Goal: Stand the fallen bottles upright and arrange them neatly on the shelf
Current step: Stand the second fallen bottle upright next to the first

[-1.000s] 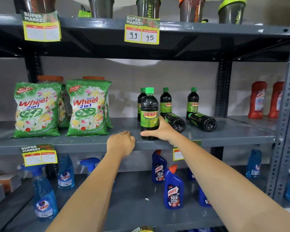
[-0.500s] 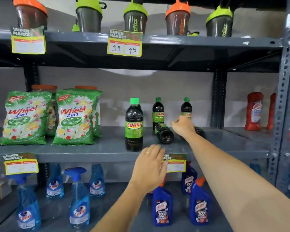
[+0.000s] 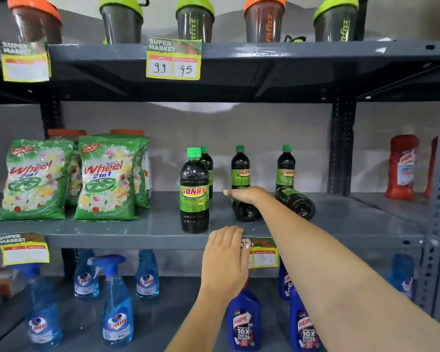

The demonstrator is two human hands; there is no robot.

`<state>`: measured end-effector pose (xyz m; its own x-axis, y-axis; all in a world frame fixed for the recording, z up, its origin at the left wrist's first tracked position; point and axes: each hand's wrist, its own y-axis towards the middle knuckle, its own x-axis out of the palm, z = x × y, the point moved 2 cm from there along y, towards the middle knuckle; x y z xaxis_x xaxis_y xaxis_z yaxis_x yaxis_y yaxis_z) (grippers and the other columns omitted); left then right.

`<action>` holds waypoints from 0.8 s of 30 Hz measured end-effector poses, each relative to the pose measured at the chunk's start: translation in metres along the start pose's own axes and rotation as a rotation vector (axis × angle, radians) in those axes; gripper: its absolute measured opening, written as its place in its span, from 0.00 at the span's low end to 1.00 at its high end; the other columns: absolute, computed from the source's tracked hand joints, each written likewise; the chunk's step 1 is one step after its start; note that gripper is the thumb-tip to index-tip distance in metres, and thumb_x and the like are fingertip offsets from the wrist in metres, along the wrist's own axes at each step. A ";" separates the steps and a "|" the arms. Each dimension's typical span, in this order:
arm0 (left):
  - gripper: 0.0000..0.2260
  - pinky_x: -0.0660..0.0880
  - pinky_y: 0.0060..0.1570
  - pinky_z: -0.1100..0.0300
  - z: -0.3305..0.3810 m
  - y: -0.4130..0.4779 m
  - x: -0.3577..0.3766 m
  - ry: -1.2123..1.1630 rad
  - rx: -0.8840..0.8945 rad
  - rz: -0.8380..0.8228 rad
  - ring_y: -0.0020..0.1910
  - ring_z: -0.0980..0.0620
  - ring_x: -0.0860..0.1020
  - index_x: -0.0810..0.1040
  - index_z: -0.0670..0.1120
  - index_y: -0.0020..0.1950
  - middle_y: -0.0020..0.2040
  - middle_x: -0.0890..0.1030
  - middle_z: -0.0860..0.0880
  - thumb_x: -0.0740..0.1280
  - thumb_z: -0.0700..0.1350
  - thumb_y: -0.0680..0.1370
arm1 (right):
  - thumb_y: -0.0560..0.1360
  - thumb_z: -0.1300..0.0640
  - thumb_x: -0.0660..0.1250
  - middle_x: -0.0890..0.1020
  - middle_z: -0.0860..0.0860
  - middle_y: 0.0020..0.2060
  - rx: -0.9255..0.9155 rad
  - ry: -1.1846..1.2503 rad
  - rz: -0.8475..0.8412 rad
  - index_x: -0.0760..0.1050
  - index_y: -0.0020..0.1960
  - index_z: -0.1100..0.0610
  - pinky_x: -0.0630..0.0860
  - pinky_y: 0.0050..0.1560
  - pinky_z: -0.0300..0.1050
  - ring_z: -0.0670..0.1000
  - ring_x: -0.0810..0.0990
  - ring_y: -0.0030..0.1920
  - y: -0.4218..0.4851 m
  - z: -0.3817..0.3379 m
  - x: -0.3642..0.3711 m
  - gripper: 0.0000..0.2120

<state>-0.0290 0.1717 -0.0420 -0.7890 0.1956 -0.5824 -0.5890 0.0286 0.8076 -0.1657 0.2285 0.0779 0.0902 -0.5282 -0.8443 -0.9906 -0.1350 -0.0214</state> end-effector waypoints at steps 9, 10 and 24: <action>0.18 0.62 0.66 0.55 -0.004 -0.001 0.001 -0.005 0.004 -0.011 0.62 0.49 0.73 0.75 0.44 0.64 0.62 0.78 0.49 0.53 0.51 0.81 | 0.65 0.39 0.73 0.81 0.55 0.51 -0.058 0.293 0.213 0.77 0.50 0.55 0.79 0.54 0.50 0.57 0.80 0.51 0.016 0.012 -0.002 0.23; 0.18 0.62 0.66 0.55 -0.004 -0.001 0.001 -0.008 0.004 -0.011 0.62 0.49 0.73 0.74 0.44 0.65 0.63 0.78 0.49 0.53 0.51 0.81 | 0.65 0.38 0.72 0.82 0.55 0.52 -0.072 0.332 0.250 0.78 0.53 0.57 0.79 0.53 0.51 0.57 0.81 0.52 0.017 0.014 0.000 0.26; 0.20 0.66 0.67 0.52 -0.006 -0.002 0.002 0.012 0.010 -0.038 0.63 0.48 0.72 0.74 0.44 0.66 0.64 0.77 0.48 0.53 0.52 0.81 | 0.66 0.58 0.80 0.75 0.55 0.62 -0.282 0.559 0.223 0.59 0.68 0.58 0.69 0.58 0.47 0.55 0.74 0.62 0.017 0.026 0.010 0.39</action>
<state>-0.0309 0.1662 -0.0456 -0.7684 0.1825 -0.6134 -0.6165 0.0460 0.7860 -0.1843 0.2427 0.0548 0.0011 -0.9139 -0.4059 -0.9338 -0.1461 0.3266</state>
